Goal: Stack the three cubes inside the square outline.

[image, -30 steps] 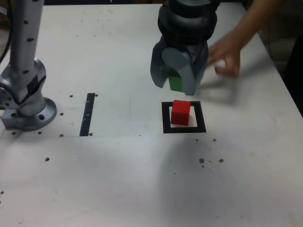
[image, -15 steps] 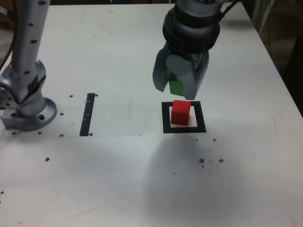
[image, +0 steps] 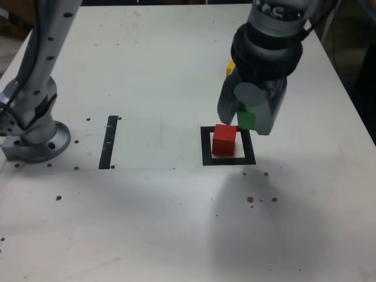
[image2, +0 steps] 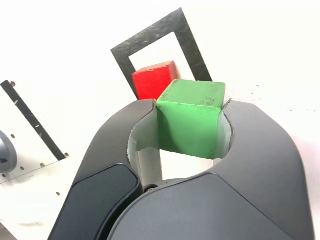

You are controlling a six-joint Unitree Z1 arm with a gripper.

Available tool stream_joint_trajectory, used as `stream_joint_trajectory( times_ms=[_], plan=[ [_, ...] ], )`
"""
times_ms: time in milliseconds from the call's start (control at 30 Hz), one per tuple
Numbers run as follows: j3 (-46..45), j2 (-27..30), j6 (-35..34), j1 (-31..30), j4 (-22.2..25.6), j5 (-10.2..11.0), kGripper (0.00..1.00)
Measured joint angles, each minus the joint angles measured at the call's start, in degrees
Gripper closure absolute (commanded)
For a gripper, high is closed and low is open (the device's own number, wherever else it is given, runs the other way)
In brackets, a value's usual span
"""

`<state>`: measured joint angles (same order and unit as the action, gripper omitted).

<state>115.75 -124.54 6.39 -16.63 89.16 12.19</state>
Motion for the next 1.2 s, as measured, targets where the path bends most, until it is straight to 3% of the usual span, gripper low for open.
stream_joint_trajectory(
  times_ms=[867, 1000, 1200],
  plan=[
    [7.75, -10.83, 2.35, -0.41, 0.31, -0.16, 0.75],
    [7.75, -11.84, 2.84, -0.15, 0.22, 0.00, 0.68],
    [7.78, -11.86, 3.83, -0.10, 0.23, -0.14, 0.46]
  ],
)
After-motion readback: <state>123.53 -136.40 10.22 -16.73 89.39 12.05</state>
